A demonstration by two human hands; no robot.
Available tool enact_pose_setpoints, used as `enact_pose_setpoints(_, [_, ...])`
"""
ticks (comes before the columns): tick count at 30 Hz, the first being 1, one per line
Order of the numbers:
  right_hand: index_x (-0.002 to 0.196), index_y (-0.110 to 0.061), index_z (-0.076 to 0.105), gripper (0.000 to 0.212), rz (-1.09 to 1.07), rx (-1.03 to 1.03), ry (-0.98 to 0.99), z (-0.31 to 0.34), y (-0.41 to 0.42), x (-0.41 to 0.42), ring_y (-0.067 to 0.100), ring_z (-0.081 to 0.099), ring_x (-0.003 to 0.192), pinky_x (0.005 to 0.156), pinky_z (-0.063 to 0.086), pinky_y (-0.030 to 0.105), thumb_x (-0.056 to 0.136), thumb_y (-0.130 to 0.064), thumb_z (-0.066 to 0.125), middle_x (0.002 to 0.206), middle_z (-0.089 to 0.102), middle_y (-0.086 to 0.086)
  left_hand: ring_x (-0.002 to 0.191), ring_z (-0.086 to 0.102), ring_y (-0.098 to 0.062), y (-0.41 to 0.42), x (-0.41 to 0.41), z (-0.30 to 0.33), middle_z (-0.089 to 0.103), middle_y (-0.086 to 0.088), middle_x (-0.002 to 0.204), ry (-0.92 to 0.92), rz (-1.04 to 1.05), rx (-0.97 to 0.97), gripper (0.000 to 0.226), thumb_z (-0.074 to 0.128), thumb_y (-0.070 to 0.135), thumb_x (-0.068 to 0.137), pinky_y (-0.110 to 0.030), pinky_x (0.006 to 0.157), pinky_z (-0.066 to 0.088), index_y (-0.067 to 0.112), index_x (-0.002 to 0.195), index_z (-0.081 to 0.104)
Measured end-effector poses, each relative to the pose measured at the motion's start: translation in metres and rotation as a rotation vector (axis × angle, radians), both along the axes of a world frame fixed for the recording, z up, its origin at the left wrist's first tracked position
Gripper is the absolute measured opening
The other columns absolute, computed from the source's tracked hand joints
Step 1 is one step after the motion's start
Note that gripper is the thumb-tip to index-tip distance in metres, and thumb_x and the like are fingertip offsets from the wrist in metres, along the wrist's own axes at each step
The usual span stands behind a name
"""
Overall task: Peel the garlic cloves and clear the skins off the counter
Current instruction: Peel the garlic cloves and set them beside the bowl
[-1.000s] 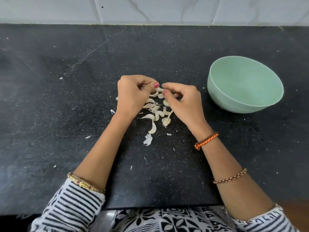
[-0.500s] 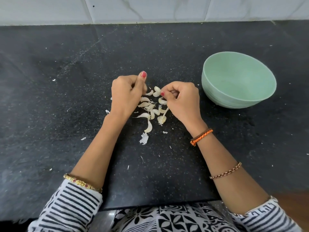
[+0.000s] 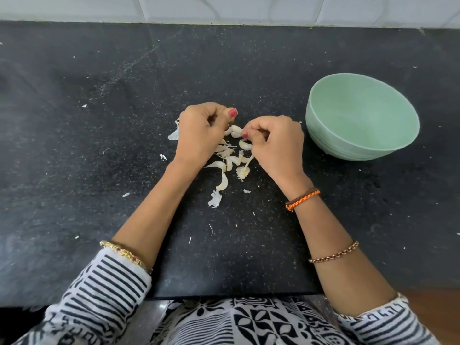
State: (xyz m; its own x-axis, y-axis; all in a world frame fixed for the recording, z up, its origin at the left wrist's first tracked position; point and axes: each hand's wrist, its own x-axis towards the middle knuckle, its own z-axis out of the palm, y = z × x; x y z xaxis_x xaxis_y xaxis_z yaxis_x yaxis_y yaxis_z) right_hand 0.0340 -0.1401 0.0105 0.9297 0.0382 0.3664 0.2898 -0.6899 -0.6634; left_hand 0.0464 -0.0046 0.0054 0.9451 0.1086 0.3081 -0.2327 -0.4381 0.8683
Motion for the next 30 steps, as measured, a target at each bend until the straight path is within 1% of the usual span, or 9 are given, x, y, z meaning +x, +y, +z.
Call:
enact_pose_setpoints(4, [0.073, -0.016, 0.072, 0.014, -0.050, 0.041, -0.008, -0.003, 0.003, -0.001, 0.012, 0.063, 0.066, 0.065, 0.052, 0.032, 0.080, -0.006, 0.065, 0.070, 0.069, -0.008, 0.048, 0.044, 0.000, 0.005, 0.000, 0.003, 0.055, 0.014, 0.054, 0.024, -0.042, -0.008, 0.026, 0.059, 0.022, 0.090, -0.010, 0.052, 0.036, 0.013, 0.067, 0.063])
enact_pose_setpoints(8, [0.080, -0.018, 0.074, 0.004, -0.044, 0.047, 0.076, 0.001, 0.000, 0.000, 0.005, 0.060, 0.064, 0.066, 0.051, 0.028, 0.080, -0.018, 0.070, 0.071, 0.068, -0.008, 0.038, 0.043, 0.000, 0.003, -0.002, 0.001, 0.049, 0.020, 0.037, 0.047, -0.028, 0.074, 0.040, 0.057, 0.025, 0.092, -0.009, 0.047, 0.030, 0.001, 0.062, 0.065])
enact_pose_setpoints(12, [0.084, -0.018, 0.076, 0.007, -0.020, 0.023, 0.129, -0.001, -0.001, 0.000, 0.006, 0.061, 0.065, 0.068, 0.051, 0.027, 0.080, -0.016, 0.071, 0.074, 0.071, -0.006, 0.052, 0.051, 0.006, 0.001, -0.001, -0.005, 0.062, 0.006, 0.062, 0.019, -0.022, 0.069, 0.007, 0.060, 0.010, 0.089, -0.005, 0.057, 0.034, 0.009, 0.090, 0.066])
enact_pose_setpoints(16, [0.093, -0.016, 0.075, 0.023, -0.013, 0.055, 0.083, -0.003, -0.001, 0.001, 0.014, 0.065, 0.081, 0.078, 0.052, 0.032, 0.082, -0.003, 0.060, 0.090, 0.073, 0.000, 0.055, 0.053, 0.003, -0.002, -0.001, -0.007, 0.064, 0.005, 0.070, 0.008, 0.058, 0.068, 0.025, 0.052, 0.000, 0.090, -0.006, 0.056, 0.036, 0.008, 0.112, 0.060])
enact_pose_setpoints(21, [0.092, -0.013, 0.074, 0.012, -0.021, 0.192, 0.045, 0.003, 0.000, 0.001, 0.003, 0.061, 0.067, 0.067, 0.052, 0.023, 0.083, -0.016, 0.066, 0.076, 0.070, -0.005, 0.068, 0.060, -0.028, 0.003, 0.001, -0.006, 0.064, 0.005, 0.083, -0.050, 0.154, 0.004, 0.037, 0.047, -0.007, 0.086, -0.019, 0.063, 0.046, 0.012, 0.116, 0.056])
enact_pose_setpoints(23, [0.087, -0.013, 0.074, 0.013, -0.020, 0.183, -0.020, 0.003, -0.001, 0.002, 0.006, 0.060, 0.065, 0.064, 0.051, 0.027, 0.084, -0.013, 0.062, 0.073, 0.070, -0.003, 0.071, 0.060, -0.027, 0.004, 0.002, -0.007, 0.063, 0.008, 0.083, -0.041, 0.168, -0.028, 0.036, 0.048, -0.007, 0.085, -0.016, 0.063, 0.045, 0.014, 0.113, 0.057])
enact_pose_setpoints(25, [0.093, -0.013, 0.074, 0.019, -0.003, 0.168, -0.037, -0.001, 0.000, 0.002, 0.011, 0.063, 0.073, 0.073, 0.051, 0.026, 0.085, -0.007, 0.058, 0.082, 0.072, -0.001, 0.069, 0.060, -0.021, 0.005, 0.004, -0.008, 0.062, 0.012, 0.081, -0.032, 0.186, -0.047, 0.033, 0.050, -0.005, 0.086, -0.015, 0.063, 0.044, 0.015, 0.111, 0.058])
enact_pose_setpoints(28, [0.095, -0.015, 0.073, 0.022, 0.049, 0.138, -0.082, -0.008, 0.005, 0.001, 0.019, 0.064, 0.084, 0.081, 0.036, 0.008, 0.082, -0.009, 0.056, 0.088, 0.072, -0.003, 0.060, 0.054, -0.003, 0.005, 0.004, -0.011, 0.061, 0.016, 0.079, -0.055, 0.217, -0.038, 0.031, 0.049, -0.004, 0.087, -0.012, 0.059, 0.039, 0.014, 0.110, 0.060])
enact_pose_setpoints(30, [0.091, -0.015, 0.074, 0.019, 0.099, 0.112, -0.146, -0.009, 0.006, -0.001, 0.019, 0.062, 0.082, 0.079, 0.034, 0.007, 0.082, -0.014, 0.057, 0.085, 0.071, -0.004, 0.057, 0.053, -0.015, 0.006, 0.002, -0.014, 0.061, 0.015, 0.080, -0.094, 0.228, -0.021, 0.029, 0.046, -0.001, 0.089, -0.019, 0.054, 0.039, 0.013, 0.110, 0.060])
